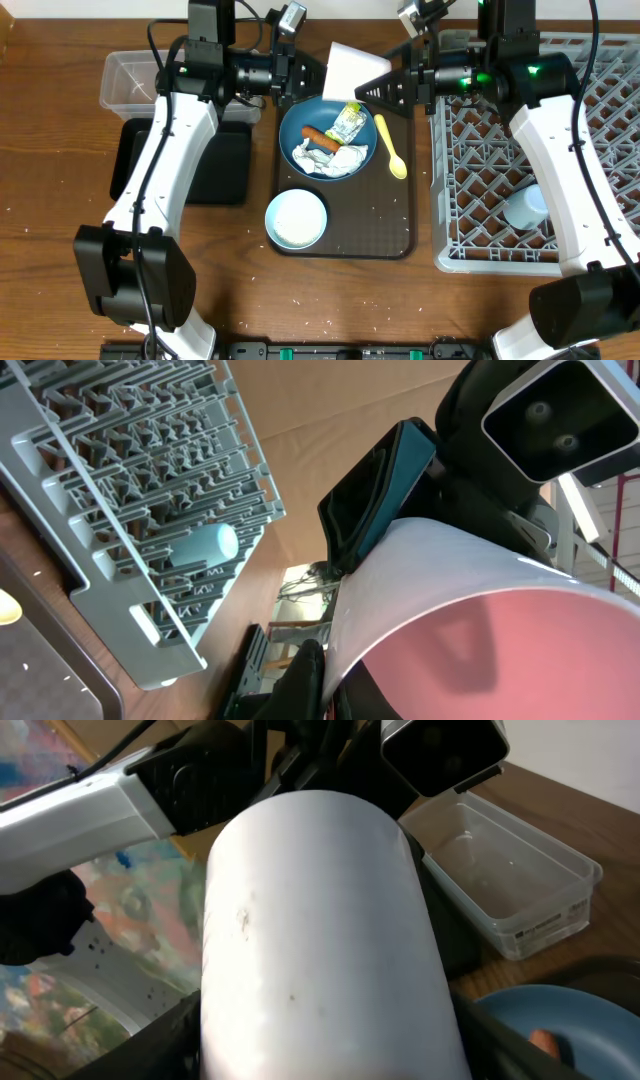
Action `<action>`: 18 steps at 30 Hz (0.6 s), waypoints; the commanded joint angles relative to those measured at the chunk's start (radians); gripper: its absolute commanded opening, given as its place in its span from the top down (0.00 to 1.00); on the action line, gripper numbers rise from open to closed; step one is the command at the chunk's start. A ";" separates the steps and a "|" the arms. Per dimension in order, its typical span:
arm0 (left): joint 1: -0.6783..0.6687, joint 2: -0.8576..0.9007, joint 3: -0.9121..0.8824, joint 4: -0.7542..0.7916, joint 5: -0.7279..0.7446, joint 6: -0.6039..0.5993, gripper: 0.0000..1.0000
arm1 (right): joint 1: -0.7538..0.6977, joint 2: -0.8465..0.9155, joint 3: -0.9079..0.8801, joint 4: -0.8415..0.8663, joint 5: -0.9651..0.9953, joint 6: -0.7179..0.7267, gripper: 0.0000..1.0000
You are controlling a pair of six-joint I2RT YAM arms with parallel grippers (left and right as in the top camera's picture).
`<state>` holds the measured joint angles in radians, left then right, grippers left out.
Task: Sort waste into correct bins and load items into the dishwasher rack
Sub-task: 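Lift the pink cup and hand it to the right gripper, then carry the pink cup with the right gripper and set it in the rack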
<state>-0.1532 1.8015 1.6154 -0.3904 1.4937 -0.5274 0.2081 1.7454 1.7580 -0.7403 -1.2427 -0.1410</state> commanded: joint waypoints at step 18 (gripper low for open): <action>0.000 0.003 0.006 0.003 -0.062 0.063 0.78 | -0.277 -0.017 -0.005 -0.170 0.377 0.130 0.36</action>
<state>-0.1535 1.8015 1.6154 -0.3893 1.4658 -0.5175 -0.0376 1.7454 1.7580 -0.8722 -1.0416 -0.0486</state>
